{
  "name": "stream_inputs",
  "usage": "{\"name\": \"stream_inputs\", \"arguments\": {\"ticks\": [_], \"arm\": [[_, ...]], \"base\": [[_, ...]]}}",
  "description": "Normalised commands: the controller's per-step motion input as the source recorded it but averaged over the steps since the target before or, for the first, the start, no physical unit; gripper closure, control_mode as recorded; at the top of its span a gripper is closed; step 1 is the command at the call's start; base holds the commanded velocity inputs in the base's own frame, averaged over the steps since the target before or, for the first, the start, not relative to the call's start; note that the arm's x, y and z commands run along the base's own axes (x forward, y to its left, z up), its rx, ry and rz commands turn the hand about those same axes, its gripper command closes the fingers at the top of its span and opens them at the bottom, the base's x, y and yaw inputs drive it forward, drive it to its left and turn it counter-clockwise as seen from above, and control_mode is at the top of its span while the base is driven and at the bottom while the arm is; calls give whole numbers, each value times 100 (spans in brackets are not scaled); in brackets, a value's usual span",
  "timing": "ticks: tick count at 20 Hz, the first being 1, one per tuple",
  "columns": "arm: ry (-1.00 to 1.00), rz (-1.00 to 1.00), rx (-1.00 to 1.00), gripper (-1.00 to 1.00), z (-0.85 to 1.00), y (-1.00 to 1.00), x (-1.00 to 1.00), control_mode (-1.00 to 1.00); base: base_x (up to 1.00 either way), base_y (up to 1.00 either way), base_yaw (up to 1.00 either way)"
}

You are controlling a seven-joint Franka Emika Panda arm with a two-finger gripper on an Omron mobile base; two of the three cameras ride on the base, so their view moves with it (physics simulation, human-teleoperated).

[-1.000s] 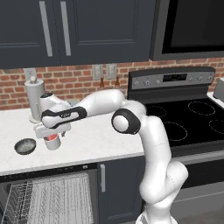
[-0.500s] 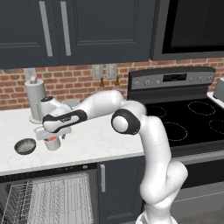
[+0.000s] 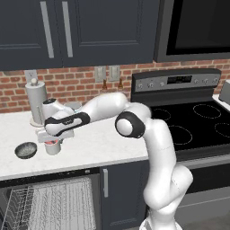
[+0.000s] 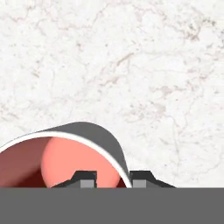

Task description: Pick up the cup and bowl from the counter, place them in the dishwasher, and close the dishwasher door.

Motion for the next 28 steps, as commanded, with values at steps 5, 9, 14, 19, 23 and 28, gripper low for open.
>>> {"name": "stream_inputs", "arguments": {"ticks": [5,9,14,19,23,28], "arm": [[0,-15,0,100,0,-18,-23,-100],[0,-16,-1,100,8,-7,-61,-100],[-6,-12,-7,100,35,0,-94,-100],[-9,-10,-9,100,41,0,-100,-100],[-6,-8,-5,100,28,0,-100,-100],[-3,-3,-10,100,0,10,-95,-100]], "base": [[0,0,0],[0,0,0],[0,0,0],[0,0,0],[0,0,0],[0,0,0]]}}
